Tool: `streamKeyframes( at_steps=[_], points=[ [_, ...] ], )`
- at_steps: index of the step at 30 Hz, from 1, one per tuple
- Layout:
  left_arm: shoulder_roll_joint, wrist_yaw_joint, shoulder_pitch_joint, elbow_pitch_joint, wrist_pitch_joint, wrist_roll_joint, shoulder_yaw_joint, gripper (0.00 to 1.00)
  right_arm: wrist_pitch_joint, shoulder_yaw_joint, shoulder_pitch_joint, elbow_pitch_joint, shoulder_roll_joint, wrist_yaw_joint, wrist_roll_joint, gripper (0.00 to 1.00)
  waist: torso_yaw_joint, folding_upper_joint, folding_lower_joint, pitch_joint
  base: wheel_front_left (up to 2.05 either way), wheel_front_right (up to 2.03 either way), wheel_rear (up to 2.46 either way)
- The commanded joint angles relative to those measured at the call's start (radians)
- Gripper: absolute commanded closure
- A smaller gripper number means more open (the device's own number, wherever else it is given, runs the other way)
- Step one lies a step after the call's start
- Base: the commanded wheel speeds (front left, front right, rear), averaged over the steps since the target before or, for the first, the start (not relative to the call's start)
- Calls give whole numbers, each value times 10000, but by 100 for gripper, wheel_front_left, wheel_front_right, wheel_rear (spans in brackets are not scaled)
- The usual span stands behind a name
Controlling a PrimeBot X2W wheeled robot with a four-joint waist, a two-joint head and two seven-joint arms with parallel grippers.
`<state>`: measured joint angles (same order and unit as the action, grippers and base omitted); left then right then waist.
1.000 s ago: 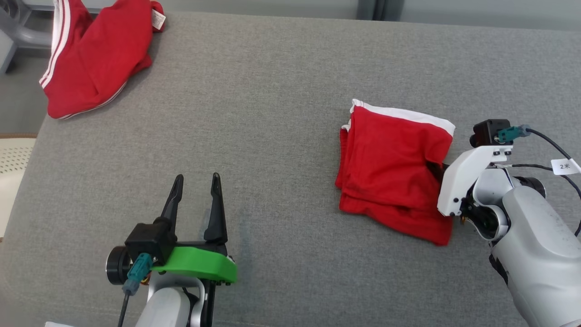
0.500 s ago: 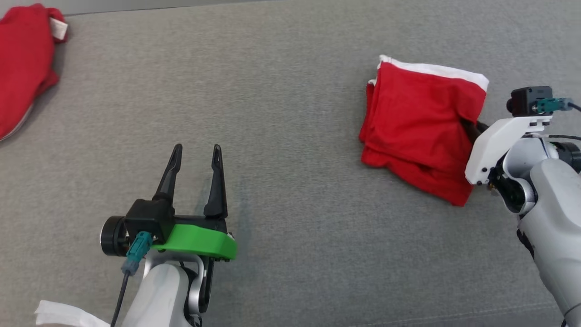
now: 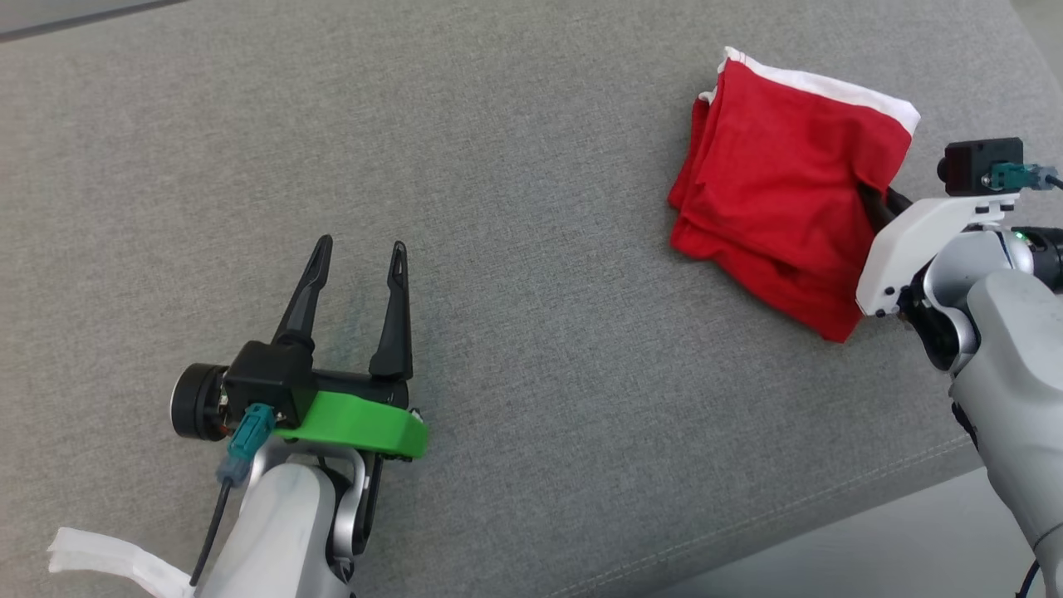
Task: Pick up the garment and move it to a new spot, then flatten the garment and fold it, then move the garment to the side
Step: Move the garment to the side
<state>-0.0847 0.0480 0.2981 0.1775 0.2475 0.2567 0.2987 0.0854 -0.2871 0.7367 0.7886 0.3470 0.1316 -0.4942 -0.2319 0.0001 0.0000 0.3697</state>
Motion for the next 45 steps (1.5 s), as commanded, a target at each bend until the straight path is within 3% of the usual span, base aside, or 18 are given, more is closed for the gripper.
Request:
streamKeyframes(
  at_steps=[1,7,19,25,27,28,36,45],
  points=[
    [-153,12,177,-97,-47,-42,16,0,-115,-71,320,133,23,-17,158,100,-244,-1,0,359,0,0,0],
    [-274,118,153,-764,-284,-106,52,0,-314,-133,1354,962,525,-17,610,100,222,-1,0,626,0,0,0],
    [-415,368,-105,-1883,-595,-242,203,0,-650,-18,3484,2584,2382,-19,1669,100,1379,-1,0,1388,0,0,0],
    [-479,413,-156,-2094,-614,-259,245,0,-979,166,4297,3385,2726,-19,2223,100,1586,-1,0,1674,0,0,0],
    [-480,433,-146,-2128,-605,-268,260,0,-1405,131,4453,3547,2741,-19,2683,55,1595,-1,0,1727,0,0,0],
    [-479,443,-126,-2141,-614,-272,277,0,-1646,156,4567,3663,2824,-19,2889,0,1608,-1,0,1766,0,0,0],
    [-515,489,-16,-1976,-543,-157,267,0,-2663,614,4815,4346,2154,-17,3601,0,1511,-1,0,1602,0,0,0],
    [-411,377,127,-1232,-290,231,84,0,-3263,323,4280,4154,1196,-19,3205,0,1438,-1,0,577,0,0,0]
  ],
)
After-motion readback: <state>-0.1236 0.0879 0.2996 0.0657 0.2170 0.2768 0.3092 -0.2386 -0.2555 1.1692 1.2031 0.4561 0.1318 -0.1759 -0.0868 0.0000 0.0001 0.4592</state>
